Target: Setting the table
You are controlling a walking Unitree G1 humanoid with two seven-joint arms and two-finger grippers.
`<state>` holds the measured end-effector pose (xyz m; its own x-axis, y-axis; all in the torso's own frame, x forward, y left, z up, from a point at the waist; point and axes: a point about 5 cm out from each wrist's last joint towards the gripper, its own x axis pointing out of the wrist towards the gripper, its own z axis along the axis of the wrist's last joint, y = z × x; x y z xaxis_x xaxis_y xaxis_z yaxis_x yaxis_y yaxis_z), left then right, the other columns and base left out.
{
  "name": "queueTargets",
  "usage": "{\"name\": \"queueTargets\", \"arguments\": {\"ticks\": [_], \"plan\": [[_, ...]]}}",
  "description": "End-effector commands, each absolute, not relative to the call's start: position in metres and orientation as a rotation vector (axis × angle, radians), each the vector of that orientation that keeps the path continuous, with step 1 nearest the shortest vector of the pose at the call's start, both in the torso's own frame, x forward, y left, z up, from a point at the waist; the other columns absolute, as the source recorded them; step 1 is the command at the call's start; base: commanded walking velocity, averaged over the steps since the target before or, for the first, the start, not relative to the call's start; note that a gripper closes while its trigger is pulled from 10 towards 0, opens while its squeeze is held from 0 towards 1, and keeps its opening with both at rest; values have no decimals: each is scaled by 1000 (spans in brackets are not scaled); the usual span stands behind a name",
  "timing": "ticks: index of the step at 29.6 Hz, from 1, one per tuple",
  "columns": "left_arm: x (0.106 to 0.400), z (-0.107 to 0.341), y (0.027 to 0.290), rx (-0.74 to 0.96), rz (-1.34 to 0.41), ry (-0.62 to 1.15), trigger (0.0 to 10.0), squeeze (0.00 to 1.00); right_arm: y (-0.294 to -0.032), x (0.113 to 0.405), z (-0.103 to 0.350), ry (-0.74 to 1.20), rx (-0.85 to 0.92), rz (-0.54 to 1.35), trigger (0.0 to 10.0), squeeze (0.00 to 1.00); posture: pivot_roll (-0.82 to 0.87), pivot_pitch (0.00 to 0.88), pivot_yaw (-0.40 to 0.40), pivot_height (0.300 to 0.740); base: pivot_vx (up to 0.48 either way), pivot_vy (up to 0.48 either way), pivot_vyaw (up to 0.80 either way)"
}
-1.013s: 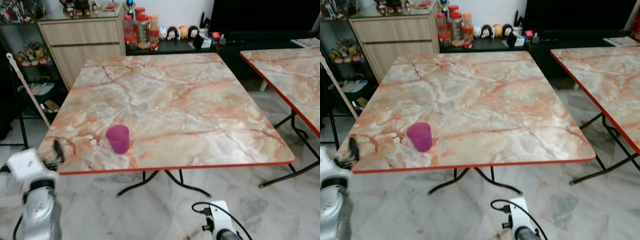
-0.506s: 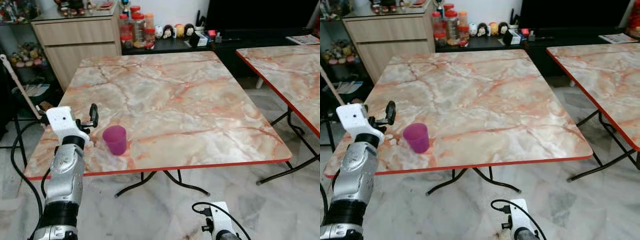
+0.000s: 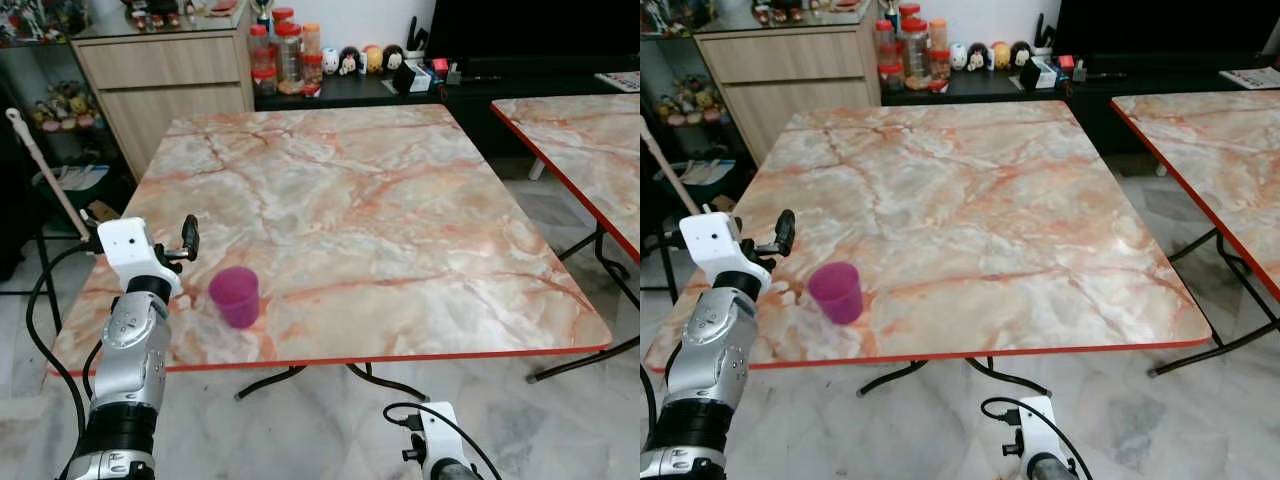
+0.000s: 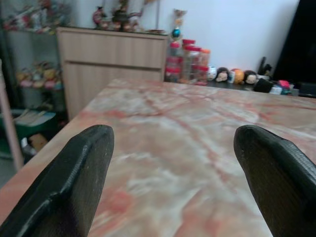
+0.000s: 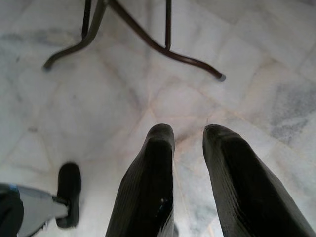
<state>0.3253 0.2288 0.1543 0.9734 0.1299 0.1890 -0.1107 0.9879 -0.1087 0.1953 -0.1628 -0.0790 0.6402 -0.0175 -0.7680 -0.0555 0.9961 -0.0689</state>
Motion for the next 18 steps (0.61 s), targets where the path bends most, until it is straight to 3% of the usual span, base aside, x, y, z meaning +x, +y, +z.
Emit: {"name": "queueTargets", "arguments": {"ticks": [1,7,18], "plan": [[326,157,225,-108,104,-207,10000,0,-168,194,-80,886,-106,14,10000,0,64,0,29,723,352,0,0],[325,160,223,-101,97,-220,10000,0,-167,194,-80,891,-110,20,10000,0,64,0,27,723,334,0,0],[315,167,232,-7,34,-163,10000,0,-168,189,-82,907,-114,23,10000,0,77,0,26,723,0,0,0]]}}
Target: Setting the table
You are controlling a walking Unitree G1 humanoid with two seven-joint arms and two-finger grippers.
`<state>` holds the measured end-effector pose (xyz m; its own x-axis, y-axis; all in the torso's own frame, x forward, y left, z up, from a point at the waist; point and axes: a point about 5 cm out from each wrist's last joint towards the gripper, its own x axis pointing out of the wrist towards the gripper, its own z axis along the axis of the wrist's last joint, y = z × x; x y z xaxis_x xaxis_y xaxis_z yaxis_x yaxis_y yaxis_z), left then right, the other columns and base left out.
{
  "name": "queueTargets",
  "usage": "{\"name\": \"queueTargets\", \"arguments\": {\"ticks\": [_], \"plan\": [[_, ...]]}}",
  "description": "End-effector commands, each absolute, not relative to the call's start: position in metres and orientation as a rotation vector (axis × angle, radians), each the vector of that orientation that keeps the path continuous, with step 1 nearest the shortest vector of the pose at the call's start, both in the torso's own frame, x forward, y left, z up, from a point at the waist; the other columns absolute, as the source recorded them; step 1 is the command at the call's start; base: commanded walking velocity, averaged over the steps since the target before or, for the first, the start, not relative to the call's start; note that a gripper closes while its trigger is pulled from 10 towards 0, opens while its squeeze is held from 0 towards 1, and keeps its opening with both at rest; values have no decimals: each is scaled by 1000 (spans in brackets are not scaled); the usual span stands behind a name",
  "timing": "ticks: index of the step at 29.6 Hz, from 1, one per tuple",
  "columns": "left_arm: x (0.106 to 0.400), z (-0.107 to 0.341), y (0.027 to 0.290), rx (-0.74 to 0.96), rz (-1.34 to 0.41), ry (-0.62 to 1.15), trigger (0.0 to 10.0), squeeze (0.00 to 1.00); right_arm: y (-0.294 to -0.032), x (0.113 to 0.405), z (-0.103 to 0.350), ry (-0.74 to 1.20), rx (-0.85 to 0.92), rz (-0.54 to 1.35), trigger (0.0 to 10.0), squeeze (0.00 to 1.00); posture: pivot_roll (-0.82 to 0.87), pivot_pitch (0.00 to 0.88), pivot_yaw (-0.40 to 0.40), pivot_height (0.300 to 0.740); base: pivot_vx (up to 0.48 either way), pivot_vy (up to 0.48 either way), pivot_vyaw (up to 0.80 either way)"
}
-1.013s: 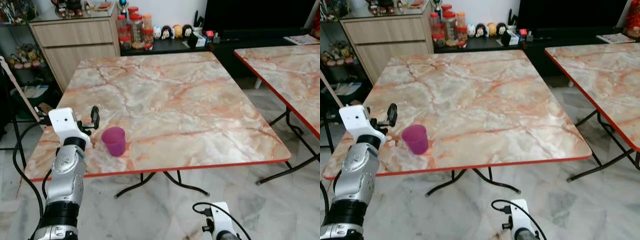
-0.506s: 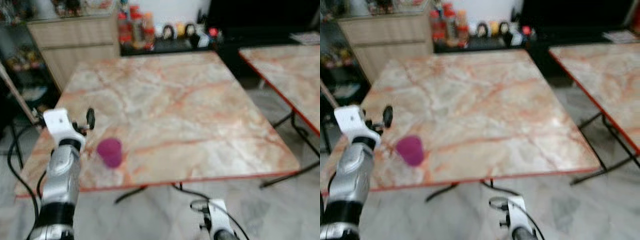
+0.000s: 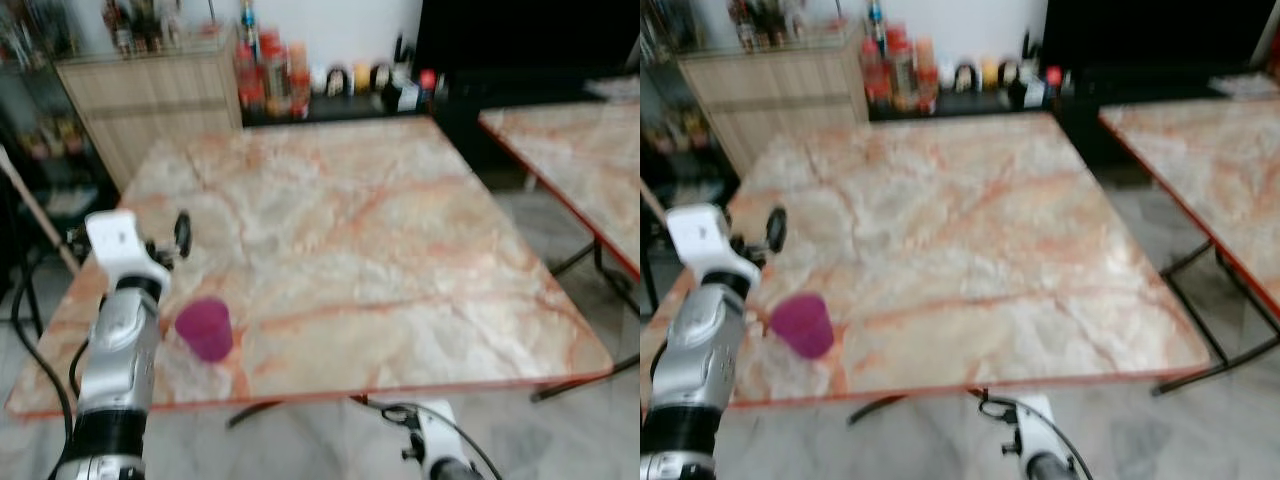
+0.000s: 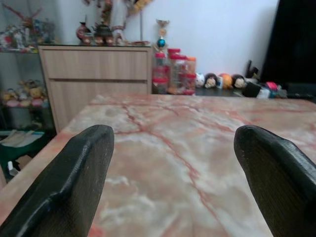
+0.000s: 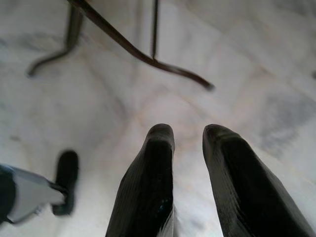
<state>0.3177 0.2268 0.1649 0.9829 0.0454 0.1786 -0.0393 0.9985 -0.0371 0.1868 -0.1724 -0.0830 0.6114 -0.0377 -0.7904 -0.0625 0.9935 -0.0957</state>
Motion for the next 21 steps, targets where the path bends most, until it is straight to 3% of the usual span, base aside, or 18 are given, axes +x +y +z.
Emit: {"name": "queueTargets", "arguments": {"ticks": [1,7,15,21], "plan": [[314,167,232,7,20,-151,10000,0,-168,189,-82,909,-115,24,10000,0,77,0,26,723,0,0,0],[305,155,232,127,-116,109,10000,0,-167,188,-83,918,-117,28,10000,0,86,0,32,723,0,0,0],[308,148,208,109,-280,211,10000,0,-166,189,-83,920,-110,28,10000,0,76,0,38,723,0,0,0],[310,149,203,113,-305,237,10000,0,-165,188,-83,923,-105,25,10000,0,73,0,38,723,0,0,0]]}}
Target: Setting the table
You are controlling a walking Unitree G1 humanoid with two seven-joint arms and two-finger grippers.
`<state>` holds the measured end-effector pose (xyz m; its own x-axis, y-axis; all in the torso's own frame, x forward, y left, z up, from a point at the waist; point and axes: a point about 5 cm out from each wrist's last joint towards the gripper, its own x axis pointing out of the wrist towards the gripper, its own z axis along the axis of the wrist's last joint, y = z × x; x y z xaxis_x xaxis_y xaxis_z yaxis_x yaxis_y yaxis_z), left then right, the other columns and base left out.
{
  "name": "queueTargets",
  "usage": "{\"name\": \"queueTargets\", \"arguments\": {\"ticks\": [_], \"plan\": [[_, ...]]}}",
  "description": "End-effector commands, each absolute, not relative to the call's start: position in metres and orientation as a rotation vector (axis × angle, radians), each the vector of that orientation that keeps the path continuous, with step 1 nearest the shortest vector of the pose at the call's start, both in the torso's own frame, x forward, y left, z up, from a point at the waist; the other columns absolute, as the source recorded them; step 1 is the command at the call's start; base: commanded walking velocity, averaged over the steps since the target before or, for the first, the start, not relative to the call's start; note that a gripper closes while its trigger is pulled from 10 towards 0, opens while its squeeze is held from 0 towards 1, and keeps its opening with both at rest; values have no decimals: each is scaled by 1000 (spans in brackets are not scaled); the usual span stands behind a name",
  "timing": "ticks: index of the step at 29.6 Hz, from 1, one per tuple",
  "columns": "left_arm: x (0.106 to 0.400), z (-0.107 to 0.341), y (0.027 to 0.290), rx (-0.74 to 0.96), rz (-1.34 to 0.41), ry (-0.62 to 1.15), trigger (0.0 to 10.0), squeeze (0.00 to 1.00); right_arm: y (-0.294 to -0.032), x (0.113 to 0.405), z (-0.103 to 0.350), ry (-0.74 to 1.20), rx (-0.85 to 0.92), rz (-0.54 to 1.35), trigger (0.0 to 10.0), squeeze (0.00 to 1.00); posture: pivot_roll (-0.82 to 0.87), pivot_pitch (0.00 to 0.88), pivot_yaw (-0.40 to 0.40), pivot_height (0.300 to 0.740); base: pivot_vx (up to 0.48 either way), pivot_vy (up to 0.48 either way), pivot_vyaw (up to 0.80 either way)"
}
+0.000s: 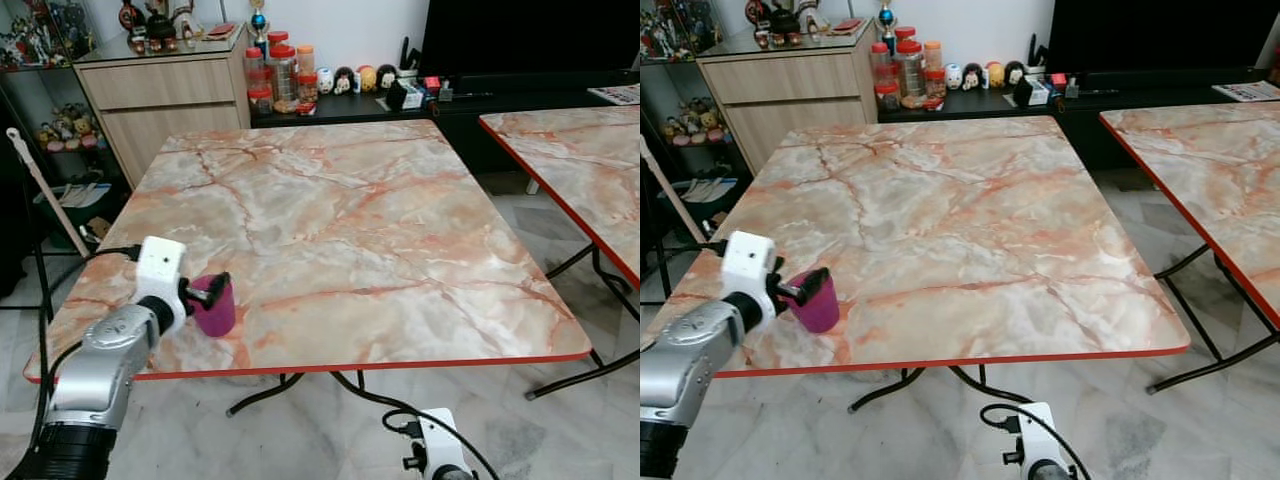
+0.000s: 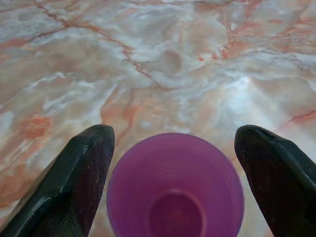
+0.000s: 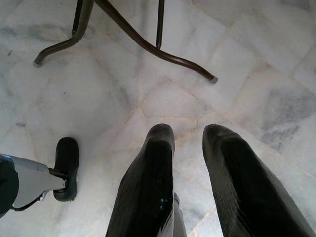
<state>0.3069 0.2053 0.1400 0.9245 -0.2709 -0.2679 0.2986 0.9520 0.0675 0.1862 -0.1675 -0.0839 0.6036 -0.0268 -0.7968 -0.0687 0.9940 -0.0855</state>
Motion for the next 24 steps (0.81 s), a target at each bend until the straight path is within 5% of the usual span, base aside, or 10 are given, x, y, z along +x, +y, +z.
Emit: {"name": "queueTargets", "arguments": {"ticks": [1,24], "plan": [[310,150,204,139,-314,250,10000,0,-165,187,-84,925,-105,27,10000,0,73,0,38,723,0,0,0],[318,140,233,252,-224,407,10000,0,-165,187,-84,931,-101,33,10000,0,67,0,34,723,0,0,0]]}}
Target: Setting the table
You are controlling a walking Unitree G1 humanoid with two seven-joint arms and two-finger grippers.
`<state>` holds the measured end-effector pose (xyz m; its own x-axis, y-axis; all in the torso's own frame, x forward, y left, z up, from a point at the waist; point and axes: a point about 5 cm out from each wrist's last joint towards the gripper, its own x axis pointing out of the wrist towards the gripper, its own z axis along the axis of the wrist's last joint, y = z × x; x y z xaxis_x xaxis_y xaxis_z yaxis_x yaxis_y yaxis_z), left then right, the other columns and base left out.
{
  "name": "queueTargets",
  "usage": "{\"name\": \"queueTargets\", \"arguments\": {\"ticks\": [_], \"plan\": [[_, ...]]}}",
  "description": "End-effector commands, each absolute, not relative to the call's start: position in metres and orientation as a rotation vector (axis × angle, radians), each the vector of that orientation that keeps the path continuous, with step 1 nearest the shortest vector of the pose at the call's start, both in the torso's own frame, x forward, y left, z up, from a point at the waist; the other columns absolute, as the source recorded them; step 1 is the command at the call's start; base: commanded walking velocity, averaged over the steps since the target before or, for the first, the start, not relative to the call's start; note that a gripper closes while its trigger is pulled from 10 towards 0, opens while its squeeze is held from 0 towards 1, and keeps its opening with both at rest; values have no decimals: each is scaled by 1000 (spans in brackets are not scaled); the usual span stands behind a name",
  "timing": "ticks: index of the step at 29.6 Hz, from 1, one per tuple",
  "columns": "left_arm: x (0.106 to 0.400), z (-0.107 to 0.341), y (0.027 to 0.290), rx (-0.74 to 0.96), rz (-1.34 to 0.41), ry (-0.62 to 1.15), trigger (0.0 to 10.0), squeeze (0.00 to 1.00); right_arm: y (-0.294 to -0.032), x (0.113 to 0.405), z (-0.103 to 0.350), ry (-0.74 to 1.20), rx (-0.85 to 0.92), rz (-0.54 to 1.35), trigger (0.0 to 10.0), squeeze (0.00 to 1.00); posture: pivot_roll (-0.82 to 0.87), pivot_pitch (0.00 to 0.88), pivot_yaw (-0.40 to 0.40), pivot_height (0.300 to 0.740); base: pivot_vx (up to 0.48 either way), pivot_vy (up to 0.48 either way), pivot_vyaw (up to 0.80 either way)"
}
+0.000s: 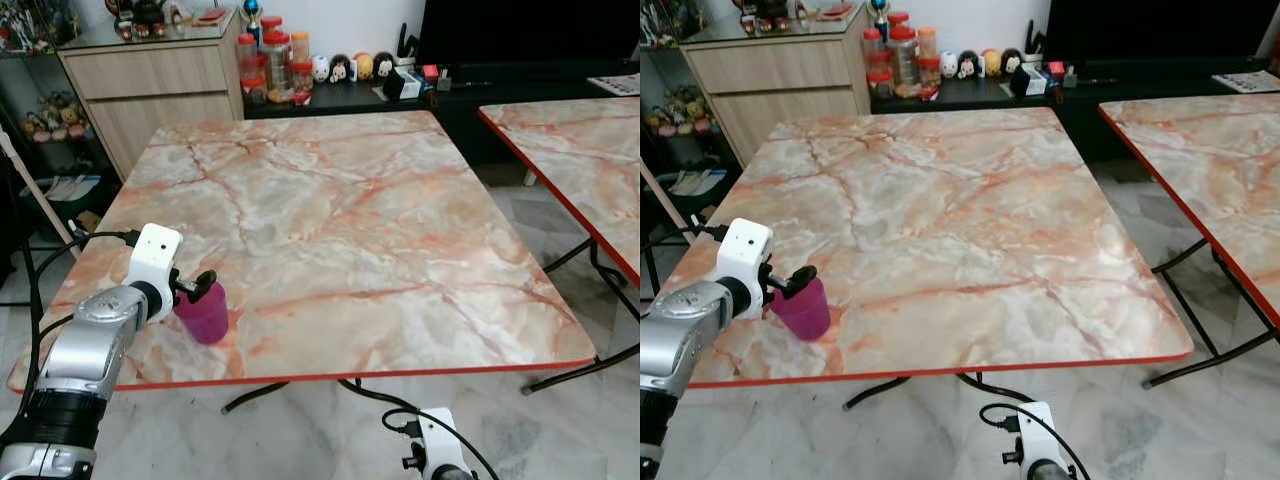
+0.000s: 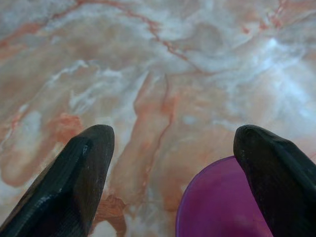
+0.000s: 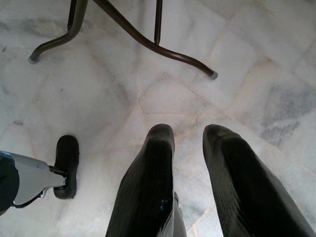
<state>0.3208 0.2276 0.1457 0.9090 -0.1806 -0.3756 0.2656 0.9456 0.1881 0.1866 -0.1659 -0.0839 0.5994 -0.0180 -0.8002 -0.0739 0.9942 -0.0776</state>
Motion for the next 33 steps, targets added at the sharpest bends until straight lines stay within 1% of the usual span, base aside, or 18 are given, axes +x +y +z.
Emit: {"name": "queueTargets", "arguments": {"ticks": [1,3,8,9,14,24,33], "plan": [[317,141,233,251,-224,406,10000,0,-165,187,-84,931,-101,33,10000,0,67,0,34,723,0,0,0],[316,142,236,250,-219,404,10000,0,-166,187,-84,931,-102,34,10000,0,67,0,33,723,0,0,0],[314,155,244,172,-197,347,10000,0,-167,188,-83,927,-106,34,10000,0,72,0,29,723,0,0,0],[314,160,244,130,-195,321,10000,0,-167,189,-83,926,-107,34,10000,0,74,0,28,723,0,0,0],[313,176,249,76,-187,257,10000,0,-167,191,-82,921,-112,40,10000,0,82,0,21,723,0,0,0],[302,189,263,108,-181,251,10000,0,-167,192,-81,920,-114,42,10000,0,83,0,19,723,0,0,0],[283,194,284,157,-210,296,10000,0,-167,191,-82,925,-113,44,10000,0,93,0,19,723,0,0,0]]}}
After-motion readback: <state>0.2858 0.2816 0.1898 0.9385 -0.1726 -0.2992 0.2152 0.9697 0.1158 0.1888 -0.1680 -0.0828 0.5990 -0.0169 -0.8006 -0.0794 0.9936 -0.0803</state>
